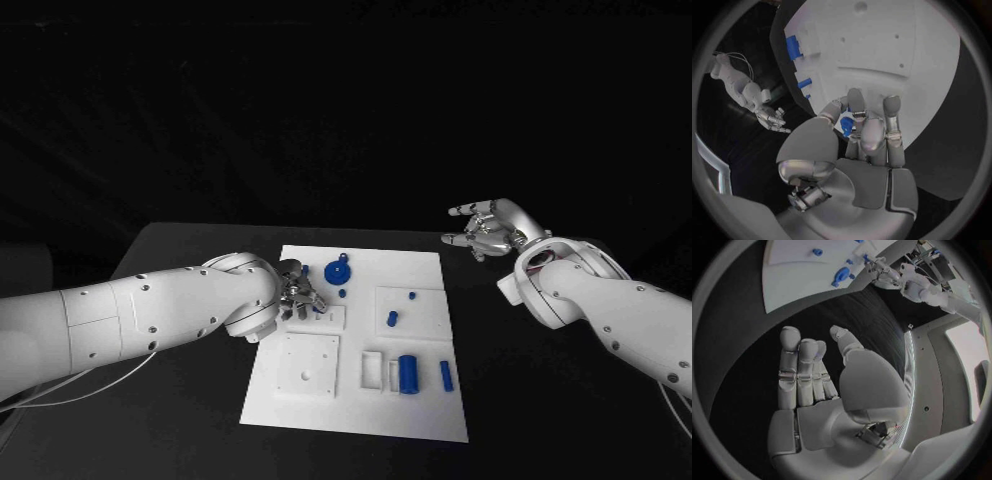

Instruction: Assemble the parts on the task board

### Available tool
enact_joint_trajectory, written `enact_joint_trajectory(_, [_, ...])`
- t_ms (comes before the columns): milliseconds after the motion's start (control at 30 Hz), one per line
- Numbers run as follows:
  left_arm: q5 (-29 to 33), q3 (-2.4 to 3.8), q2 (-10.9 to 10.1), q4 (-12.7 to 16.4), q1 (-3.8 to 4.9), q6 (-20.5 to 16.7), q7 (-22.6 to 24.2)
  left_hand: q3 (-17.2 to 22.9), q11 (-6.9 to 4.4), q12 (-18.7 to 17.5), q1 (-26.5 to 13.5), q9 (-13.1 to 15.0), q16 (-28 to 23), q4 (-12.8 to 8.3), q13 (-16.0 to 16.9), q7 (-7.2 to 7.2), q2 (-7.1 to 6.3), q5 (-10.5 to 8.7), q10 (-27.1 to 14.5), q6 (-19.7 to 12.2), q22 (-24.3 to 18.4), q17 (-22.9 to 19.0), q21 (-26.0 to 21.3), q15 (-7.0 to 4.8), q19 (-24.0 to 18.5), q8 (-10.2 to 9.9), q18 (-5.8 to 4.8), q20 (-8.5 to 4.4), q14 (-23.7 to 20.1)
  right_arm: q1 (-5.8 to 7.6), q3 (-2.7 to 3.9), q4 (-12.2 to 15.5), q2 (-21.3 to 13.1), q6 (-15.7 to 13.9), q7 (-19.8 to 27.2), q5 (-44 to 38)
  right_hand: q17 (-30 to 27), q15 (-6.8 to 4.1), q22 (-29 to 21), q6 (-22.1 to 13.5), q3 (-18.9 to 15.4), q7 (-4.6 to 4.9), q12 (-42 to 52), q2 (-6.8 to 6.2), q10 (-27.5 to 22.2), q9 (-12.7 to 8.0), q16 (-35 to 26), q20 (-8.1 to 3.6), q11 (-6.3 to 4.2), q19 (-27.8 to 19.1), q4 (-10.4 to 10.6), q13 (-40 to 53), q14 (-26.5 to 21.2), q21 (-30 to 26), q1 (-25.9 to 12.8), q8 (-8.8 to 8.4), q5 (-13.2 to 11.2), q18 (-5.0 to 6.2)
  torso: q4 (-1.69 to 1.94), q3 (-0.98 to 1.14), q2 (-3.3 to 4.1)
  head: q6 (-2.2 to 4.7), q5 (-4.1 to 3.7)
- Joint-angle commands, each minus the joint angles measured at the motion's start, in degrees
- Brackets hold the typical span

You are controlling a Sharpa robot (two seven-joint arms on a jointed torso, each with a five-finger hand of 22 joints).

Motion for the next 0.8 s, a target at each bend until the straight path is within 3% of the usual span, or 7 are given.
enact_joint_trajectory(33, [-1.3, 0.04, 0.1, 0.0, -0.12, 0.4, -0.5, -0.1, -0.71, 0.3, 0.2, 29.7, 0.2, -0.3, -0.1, -5.99, 0.59, 0.30, 2.6, 10.7, 0.3, 0.1, -0.3, 0.07, 0.5, 0.3, 0.31, -0.12, 0.3, -0.03, 0.05, 0.0, 0.1, 0.1, 0.5, 0.2, -0.1, -0.25, 1.8, 0.0, 0.2, 0.21, -0.2, -0.09, -0.3, 0.0, -0.3, 0.02, 0.10, 1.1, -0.2, -0.1, -0.2, -0.2, -0.5, -0.22, 0.5, 0.49, 0.06, -0.02, -0.02, -0.23, 0.00])
enact_joint_trajectory(400, [-1.4, 0.04, -0.1, 0.2, -0.20, 2.4, -1.0, -0.3, -0.58, 0.3, 0.2, 29.1, 0.1, -0.5, -0.7, -6.00, 1.09, -0.48, 2.7, 10.8, 4.6, -0.2, -4.2, 0.23, 1.9, 0.3, 0.21, 0.06, 0.3, -0.03, 0.05, -0.2, 0.2, 0.3, 0.4, 0.2, -0.1, -0.27, 1.8, 0.0, 0.4, 0.22, -0.2, -0.11, -0.3, 0.0, -0.3, 0.00, 0.09, 1.2, -0.3, -0.2, -0.2, -0.3, -0.8, -0.25, 1.2, 0.46, 0.07, -0.03, -0.04, -0.54, 0.21])
enact_joint_trajectory(533, [-1.4, 0.04, -0.2, 0.2, -0.21, 3.1, -1.1, -0.3, -0.61, 0.5, 0.2, 29.3, 0.2, -0.5, -0.9, -6.02, 1.18, -0.46, 2.7, 10.8, 7.1, 0.0, -6.4, 0.26, 2.8, 0.3, 0.16, 0.12, 0.4, -0.03, 0.05, -0.4, 0.3, 0.4, 0.4, 0.2, -0.1, -0.27, 1.8, 0.1, 0.4, 0.21, -0.2, -0.13, -0.3, 0.0, -0.3, 0.00, 0.08, 1.2, -0.3, -0.2, -0.2, -0.4, -0.8, -0.22, 1.3, 0.47, 0.07, -0.04, -0.04, -0.67, -0.07])
enact_joint_trajectory(800, [-1.4, 0.04, -0.5, 0.5, -0.24, 3.8, -1.4, -0.3, -0.62, 0.6, 0.2, 29.5, 0.2, -0.5, -1.1, -6.05, 1.17, -0.41, 2.7, 10.9, 8.2, 0.1, -7.2, 0.28, 3.1, 0.3, 0.19, 0.20, 0.4, -0.03, 0.05, -0.9, 0.4, 0.5, 0.2, 0.2, -0.1, -0.28, 1.8, 0.0, 0.5, 0.21, -0.2, -0.14, -0.3, 0.0, -0.3, -0.01, 0.07, 1.2, -0.4, -0.2, -0.2, -0.5, -0.8, -0.23, 1.5, 0.46, 0.11, 0.00, -0.06, -0.82, 0.14])
